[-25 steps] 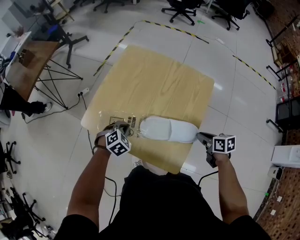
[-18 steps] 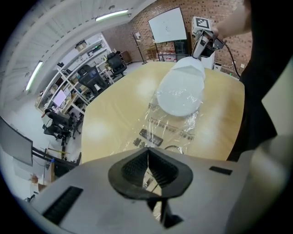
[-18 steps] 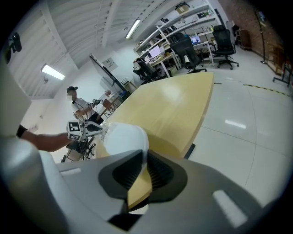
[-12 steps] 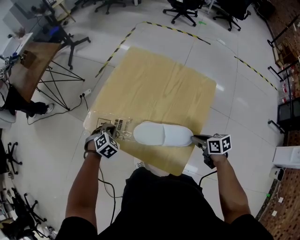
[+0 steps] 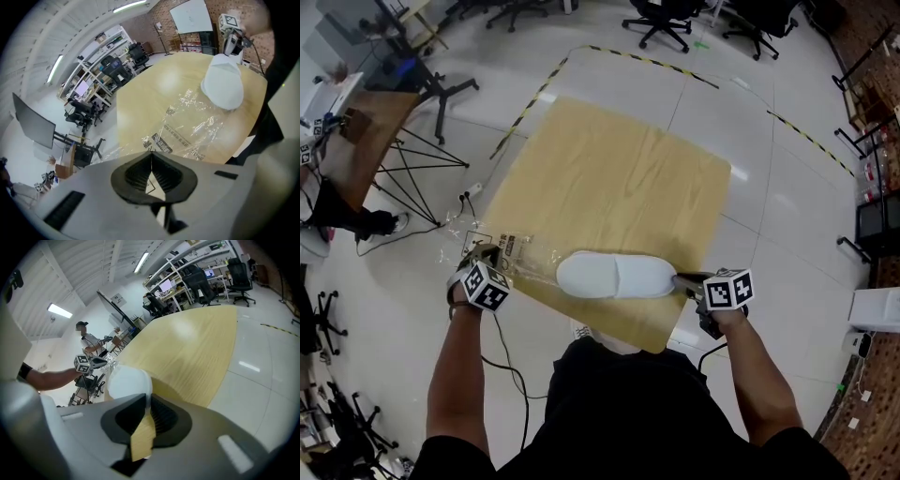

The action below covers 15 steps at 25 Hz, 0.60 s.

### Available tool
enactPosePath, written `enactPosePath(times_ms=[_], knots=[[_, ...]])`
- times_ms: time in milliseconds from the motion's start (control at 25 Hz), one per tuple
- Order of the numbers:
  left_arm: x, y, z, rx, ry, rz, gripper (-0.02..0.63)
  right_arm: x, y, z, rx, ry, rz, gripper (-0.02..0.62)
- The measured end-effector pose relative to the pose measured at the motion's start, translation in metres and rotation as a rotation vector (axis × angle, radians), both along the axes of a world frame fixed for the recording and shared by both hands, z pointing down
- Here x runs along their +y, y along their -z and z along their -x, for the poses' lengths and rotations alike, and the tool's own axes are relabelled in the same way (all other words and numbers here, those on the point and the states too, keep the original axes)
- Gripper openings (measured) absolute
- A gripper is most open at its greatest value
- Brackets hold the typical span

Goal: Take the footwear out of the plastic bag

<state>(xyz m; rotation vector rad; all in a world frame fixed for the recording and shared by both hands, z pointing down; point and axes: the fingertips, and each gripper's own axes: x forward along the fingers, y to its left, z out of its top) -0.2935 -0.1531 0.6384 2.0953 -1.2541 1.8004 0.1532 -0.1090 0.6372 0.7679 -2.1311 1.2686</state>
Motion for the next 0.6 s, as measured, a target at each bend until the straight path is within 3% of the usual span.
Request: enactPosePath(times_ms=[120, 200, 360, 600], knots=[[-0.012, 0.016, 0.010, 0.044, 0.122, -0.065, 0.008, 0.003, -0.001, -0.003, -0.011, -0.003, 0.002, 0.038], [-0.027, 0.027, 0.000, 0.079, 0.143, -0.108, 0.008, 0.003, -0.002, -0.002, -0.016, -0.010, 0.003, 0.038], [-0.061, 0.042, -0.055, 0.121, 0.048, -0.153, 0.008, 0.003, 0.000, 0.008, -0.019, -0.011, 0.001, 0.038], [-0.093, 0.035, -0.155, 0.205, -0.084, -0.123, 0.008, 0.002, 0.003, 0.017, -0.026, -0.005, -0.006, 0.037]])
